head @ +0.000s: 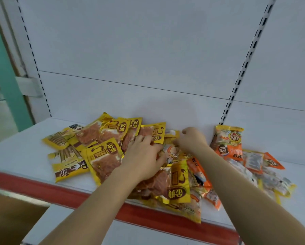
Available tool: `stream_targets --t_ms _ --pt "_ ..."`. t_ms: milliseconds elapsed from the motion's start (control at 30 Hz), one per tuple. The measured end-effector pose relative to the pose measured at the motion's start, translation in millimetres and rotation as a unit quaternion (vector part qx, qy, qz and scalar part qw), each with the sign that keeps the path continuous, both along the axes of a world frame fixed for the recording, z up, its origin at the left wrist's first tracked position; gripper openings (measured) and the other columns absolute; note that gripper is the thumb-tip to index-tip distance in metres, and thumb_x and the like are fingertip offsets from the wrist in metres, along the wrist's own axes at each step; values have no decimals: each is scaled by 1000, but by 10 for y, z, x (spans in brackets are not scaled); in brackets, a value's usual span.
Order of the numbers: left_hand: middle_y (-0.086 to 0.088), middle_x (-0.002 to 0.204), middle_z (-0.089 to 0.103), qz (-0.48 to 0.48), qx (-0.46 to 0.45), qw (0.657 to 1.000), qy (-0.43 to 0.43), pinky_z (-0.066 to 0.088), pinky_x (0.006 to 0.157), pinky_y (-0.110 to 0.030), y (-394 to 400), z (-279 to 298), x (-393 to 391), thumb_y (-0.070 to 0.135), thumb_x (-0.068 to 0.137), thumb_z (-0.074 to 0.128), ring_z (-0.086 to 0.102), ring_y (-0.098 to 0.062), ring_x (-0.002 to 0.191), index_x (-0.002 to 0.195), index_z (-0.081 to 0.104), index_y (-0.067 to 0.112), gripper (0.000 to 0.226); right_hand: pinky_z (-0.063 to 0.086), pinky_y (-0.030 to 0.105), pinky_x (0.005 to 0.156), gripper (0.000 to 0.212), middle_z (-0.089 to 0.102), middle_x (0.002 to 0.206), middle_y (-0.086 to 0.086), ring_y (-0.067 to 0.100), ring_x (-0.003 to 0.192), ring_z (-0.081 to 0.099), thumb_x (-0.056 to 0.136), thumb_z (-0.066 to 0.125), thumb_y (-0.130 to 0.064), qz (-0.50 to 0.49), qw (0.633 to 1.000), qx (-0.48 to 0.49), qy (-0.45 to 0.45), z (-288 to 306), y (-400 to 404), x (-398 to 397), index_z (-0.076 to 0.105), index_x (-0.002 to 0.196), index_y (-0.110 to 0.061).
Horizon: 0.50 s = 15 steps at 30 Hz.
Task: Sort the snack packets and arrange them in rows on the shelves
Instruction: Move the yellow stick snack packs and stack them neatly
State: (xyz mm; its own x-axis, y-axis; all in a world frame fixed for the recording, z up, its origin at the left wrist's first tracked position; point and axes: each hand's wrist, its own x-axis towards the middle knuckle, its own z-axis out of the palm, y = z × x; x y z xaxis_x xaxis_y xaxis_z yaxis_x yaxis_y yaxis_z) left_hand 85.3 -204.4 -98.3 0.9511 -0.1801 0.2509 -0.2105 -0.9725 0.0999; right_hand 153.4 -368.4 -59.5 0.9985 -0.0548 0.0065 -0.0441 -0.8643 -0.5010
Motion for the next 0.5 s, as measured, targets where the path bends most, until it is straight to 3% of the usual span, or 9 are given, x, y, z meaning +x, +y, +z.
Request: stream_targets --t_ms 67,133,200,267,333,400,500 --pt "-4 139 51 -4 -2 1000 -12 35 110 -45 9 10 8 58 104 37 39 -29 133 136 64 34 48 51 34 74 42 69 114 15 31 98 65 92 65 -15 -33 998 33 -45 42 -49 -34 58 131 -3" --pt "-4 141 50 -6 -11 1000 -16 35 109 -45 8 28 13 57 105 37 39 -29 134 132 67 34 47 52 29 66 42 70 113 11 25 85 68 95 59 -11 -47 992 57 -101 116 -140 -49 57 136 -8" --pt "-4 140 52 -5 -36 999 -23 36 109 -45 -10 65 19 53 106 38 40 -29 134 127 72 31 46 58 32 64 37 70 105 7 20 74 69 97 55 -11 -60 979 120 -153 234 -248 -63 61 134 -12" --pt "-3 133 59 -1 -86 994 -65 41 106 -43 -34 114 41 43 106 43 47 -28 129 123 73 23 40 63 40 72 32 72 104 4 20 74 74 98 54 -13 -57 959 202 -192 361 -359 -74 65 128 -15" --pt "-4 120 64 12 -182 978 -99 49 96 -42 -44 200 86 32 106 46 58 -27 116 119 69 15 32 62 39 75 26 70 101 -2 18 76 75 99 56 -15 -29 948 236 -211 458 -431 -138 67 123 -20" --pt "-4 122 65 42 -294 950 -98 51 90 -37 -28 340 132 32 108 45 62 -24 112 127 61 13 32 61 35 74 22 70 101 -4 15 80 74 99 59 -17 32 954 209 -214 514 -481 -235 70 118 -25" --pt "-8 152 51 39 -371 927 -42 44 107 -39 33 523 219 44 108 44 52 -25 136 153 40 15 54 59 34 81 17 73 101 -4 5 83 73 99 62 -20 130 952 204 -188 540 -490 -374 72 109 -30"
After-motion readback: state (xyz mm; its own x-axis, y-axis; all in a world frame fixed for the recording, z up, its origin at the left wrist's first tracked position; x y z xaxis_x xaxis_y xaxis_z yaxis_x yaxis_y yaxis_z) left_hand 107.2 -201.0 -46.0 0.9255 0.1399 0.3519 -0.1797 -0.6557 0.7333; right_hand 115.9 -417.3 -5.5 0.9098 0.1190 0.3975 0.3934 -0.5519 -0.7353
